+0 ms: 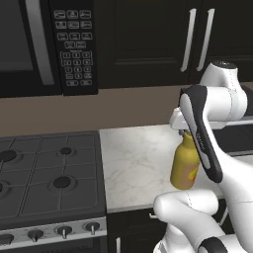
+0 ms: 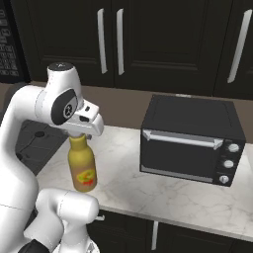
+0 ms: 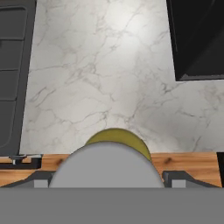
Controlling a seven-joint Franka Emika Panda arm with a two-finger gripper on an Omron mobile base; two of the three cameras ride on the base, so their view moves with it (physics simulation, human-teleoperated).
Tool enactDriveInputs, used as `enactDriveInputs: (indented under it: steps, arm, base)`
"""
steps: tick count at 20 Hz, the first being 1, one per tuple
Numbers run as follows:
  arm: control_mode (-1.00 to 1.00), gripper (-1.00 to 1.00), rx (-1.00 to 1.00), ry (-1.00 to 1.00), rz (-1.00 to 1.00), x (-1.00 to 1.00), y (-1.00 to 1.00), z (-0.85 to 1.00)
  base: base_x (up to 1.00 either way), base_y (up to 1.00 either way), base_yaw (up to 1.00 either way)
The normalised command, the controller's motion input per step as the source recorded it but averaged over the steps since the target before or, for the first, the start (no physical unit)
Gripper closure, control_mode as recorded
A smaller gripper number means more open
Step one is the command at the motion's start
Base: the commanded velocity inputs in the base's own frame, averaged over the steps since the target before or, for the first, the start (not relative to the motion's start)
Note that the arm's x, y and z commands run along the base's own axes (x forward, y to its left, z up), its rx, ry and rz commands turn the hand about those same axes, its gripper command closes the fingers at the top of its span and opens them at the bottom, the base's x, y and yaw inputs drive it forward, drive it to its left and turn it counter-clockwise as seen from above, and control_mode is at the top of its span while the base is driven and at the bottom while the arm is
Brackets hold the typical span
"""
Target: There is a wine glass and glass cup on the dining counter. Place the wine bottle next to the wine glass and the juice bottle next to the glass cup.
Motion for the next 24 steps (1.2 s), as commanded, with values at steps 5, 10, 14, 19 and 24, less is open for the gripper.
enactDriveInputs:
  steps: [5,10,14,19,24]
  arm:
    - [1.00,1.00,0.00,0.00,0.00,0.00,0.00,0.00]
    - [1.00,1.00,0.00,0.00,0.00,0.00,0.00,0.00]
    - [1.00,1.00,0.00,0.00,0.00,0.00,0.00,0.00]
    - [1.00,1.00,0.00,0.00,0.00,0.00,0.00,0.00]
    - [1.00,1.00,0.00,0.00,0.00,0.00,0.00,0.00]
  base:
    - [-0.23,0.04,0.00]
    - [-0.50,0.16,0.00]
    - [-0.60,0.17,0.00]
    - [-0.45,0.16,0.29]
    - [-0.28,0.13,0.76]
